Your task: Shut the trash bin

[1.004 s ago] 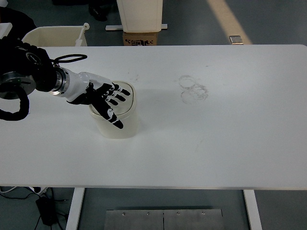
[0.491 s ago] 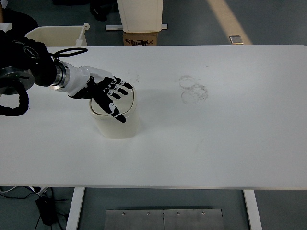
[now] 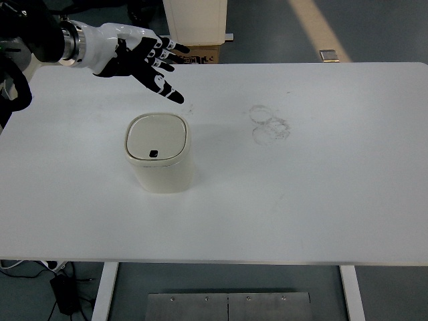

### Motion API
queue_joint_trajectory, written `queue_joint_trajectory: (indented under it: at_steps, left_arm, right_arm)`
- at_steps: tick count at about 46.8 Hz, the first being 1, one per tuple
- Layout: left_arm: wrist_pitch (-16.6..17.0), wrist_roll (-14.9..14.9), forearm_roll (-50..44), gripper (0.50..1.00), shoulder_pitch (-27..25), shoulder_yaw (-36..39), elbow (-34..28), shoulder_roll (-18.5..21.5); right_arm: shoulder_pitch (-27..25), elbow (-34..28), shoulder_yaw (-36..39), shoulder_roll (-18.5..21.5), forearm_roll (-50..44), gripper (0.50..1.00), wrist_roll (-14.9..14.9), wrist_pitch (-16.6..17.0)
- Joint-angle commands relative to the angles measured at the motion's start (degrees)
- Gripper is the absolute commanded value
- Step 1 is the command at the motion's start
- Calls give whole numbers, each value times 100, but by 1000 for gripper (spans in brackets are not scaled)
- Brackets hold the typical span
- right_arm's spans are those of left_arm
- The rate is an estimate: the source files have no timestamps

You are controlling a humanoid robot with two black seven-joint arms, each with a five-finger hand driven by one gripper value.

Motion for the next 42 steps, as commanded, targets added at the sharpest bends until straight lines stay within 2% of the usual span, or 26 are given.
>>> queue_joint_trajectory:
  at_steps: [1,11,17,21,28,34,42]
  left_arm:
    - [-76,-81,169,1000,243,-337,300,212]
    - [-349,-195,302,1000,1315,-1786,1240,669]
    - [-384,-204,302,1000,2071,-2745,1627,924]
    - [-384,-318,302,1000,2581,-3325,1794,1100]
    - [-410,-652,293,1000,3512,-4300,2163,1240]
    - [-779,-950,284,1000,4268,-5074,2585,1267]
    - [-938,-1083,214,1000,5200,-5760,3192,1206]
  right_arm:
    - [-7,0,0,0,0,991,-2,-6]
    - [-7,0,0,0,0,991,-2,3]
    - [-16,0,0,0,0,991,-2,3]
    - [-24,0,0,0,0,991,-2,3]
    - [-33,0,0,0,0,991,-2,3]
    - [-42,0,0,0,0,991,-2,-6]
    - [-42,0,0,0,-9,991,-2,3]
